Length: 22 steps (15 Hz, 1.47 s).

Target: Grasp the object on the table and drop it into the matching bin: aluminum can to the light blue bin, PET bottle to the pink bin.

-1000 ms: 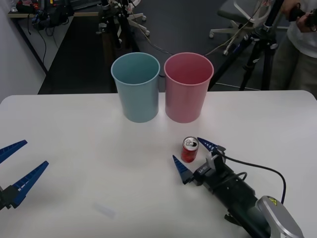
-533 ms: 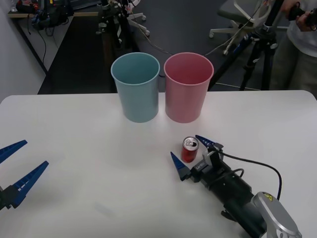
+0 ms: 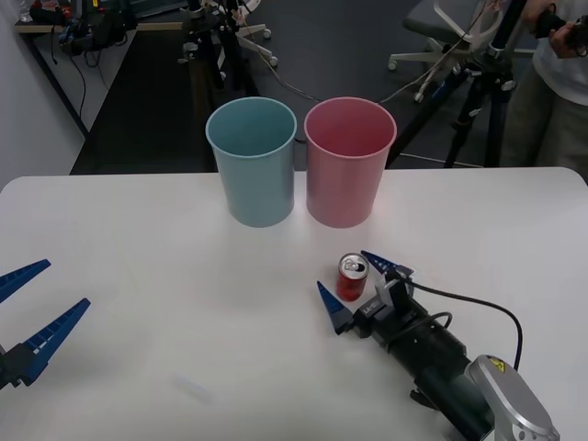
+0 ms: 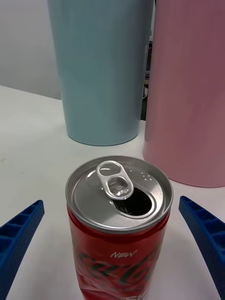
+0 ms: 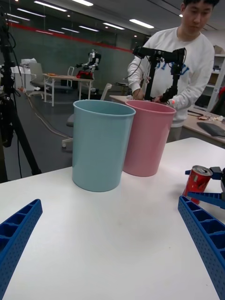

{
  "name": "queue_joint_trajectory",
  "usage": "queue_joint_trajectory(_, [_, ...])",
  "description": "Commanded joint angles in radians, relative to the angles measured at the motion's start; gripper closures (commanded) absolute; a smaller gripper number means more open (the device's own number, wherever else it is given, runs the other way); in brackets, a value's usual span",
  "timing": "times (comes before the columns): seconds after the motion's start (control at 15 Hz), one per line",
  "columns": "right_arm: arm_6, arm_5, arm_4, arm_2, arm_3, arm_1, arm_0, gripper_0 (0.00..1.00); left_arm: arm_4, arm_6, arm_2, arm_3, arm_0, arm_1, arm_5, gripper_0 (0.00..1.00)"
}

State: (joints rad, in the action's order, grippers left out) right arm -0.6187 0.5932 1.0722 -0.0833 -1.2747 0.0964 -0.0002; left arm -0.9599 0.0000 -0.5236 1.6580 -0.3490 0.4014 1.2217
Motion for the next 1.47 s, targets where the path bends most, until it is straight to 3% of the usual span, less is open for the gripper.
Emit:
queue_joint_trajectory(0.07, [0.002,0.0,0.002,-0.003,0.0,0.0,0.0,1.0,0.0,0.0,0.0,0.0,0.0,0.0,0.0,0.0])
queue_joint_trajectory(0.73, [0.005,0.016,0.003,-0.006,-0.002,0.0,0.0,1.0,0.0,0.0,0.0,0.0,0.0,0.0,0.0,0.0])
queue_joint_trajectory(0.93, [0.034,0.02,0.005,-0.007,-0.071,0.0,0.016,1.0,0.0,0.0,0.0,0.0,0.0,0.0,0.0,0.0])
queue_joint_trajectory(1.47, [0.344,-0.036,0.146,-0.061,-0.353,0.037,0.068,1.0,0.0,0.0,0.0,0.0,0.0,0.0,0.0,0.0])
